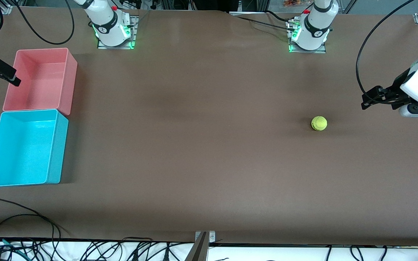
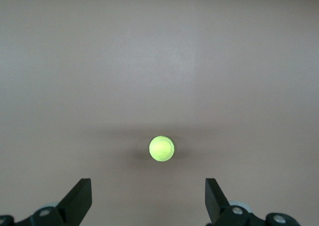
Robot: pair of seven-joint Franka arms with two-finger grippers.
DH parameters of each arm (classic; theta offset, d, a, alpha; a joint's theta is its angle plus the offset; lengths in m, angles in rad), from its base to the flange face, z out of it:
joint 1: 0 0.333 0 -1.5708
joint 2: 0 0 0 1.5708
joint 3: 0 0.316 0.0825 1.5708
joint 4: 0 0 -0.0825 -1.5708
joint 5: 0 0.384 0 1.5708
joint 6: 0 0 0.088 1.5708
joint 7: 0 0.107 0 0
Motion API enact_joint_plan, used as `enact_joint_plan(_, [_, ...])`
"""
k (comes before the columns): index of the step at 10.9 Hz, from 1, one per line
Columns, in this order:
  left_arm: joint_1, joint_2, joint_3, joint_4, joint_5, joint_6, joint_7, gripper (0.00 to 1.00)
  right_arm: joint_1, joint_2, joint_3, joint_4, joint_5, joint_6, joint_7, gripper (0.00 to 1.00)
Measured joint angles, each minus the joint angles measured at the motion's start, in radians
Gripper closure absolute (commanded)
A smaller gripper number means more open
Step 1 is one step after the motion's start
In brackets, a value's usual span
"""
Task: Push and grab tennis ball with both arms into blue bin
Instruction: 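Move the left gripper down beside the tennis ball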
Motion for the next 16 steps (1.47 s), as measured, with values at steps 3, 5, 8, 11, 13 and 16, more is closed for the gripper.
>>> enact_joint_plan(3, [0.002, 0.002, 0.0, -0.023, 0.001, 0.003, 0.0, 0.0, 0.0, 0.0, 0.0, 0.0, 0.0, 0.0, 0.0, 0.0])
enact_joint_plan(5, [0.021, 0.009, 0.001, -0.055, 0.001, 0.038, 0.009, 0.0, 0.0, 0.0, 0.0, 0.0, 0.0, 0.0, 0.0, 0.0])
enact_joint_plan(8, [0.027, 0.021, 0.001, -0.131, 0.001, 0.134, 0.033, 0.0, 0.0, 0.0, 0.0, 0.0, 0.0, 0.0, 0.0, 0.0])
enact_joint_plan(11, [0.028, 0.031, 0.001, -0.219, 0.001, 0.268, 0.034, 0.0, 0.0, 0.0, 0.0, 0.0, 0.0, -0.001, 0.0, 0.0])
enact_joint_plan(13, [0.036, 0.044, 0.001, -0.324, 0.001, 0.39, 0.035, 0.0, 0.0, 0.0, 0.001, 0.0, 0.0, -0.001, 0.0, 0.0])
enact_joint_plan(16, [0.039, 0.05, 0.001, -0.423, 0.001, 0.446, 0.036, 0.43, 0.001, 0.0, 0.001, 0.0, 0.0, -0.001, 0.0, 0.0])
